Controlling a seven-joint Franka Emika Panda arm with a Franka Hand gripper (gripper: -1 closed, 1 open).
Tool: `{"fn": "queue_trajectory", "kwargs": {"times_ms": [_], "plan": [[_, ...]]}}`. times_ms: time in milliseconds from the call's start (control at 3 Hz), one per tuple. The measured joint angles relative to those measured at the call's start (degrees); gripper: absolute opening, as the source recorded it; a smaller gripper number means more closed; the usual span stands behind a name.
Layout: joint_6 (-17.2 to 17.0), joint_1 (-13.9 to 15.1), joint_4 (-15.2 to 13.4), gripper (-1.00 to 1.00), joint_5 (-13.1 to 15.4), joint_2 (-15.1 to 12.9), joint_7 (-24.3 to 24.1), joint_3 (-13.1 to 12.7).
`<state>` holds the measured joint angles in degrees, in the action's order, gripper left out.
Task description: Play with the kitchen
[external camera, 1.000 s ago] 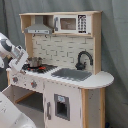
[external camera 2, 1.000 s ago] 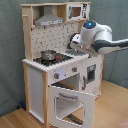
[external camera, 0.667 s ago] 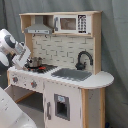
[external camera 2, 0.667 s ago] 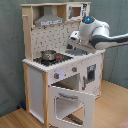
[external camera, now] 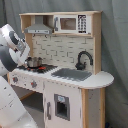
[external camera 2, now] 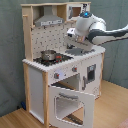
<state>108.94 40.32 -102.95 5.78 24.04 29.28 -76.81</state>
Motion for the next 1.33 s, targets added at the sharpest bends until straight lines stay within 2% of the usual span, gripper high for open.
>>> {"fn": "queue_trajectory", "kwargs": {"times_ms": [333,667,1000,1333], "plan": [[2.49,3.15,1.04,1.0,0.0,-3.29,1.62,-3.23],[3.33,6.82,2.88,1.0,0.0,-5.78,4.69,-5.22],[3.33,10.3,4.49,1.0,0.0,-8.21,6.52,-8.3],[3.8,13.92,4.6,1.0,-0.1,-10.17,6.52,-13.37]]}}
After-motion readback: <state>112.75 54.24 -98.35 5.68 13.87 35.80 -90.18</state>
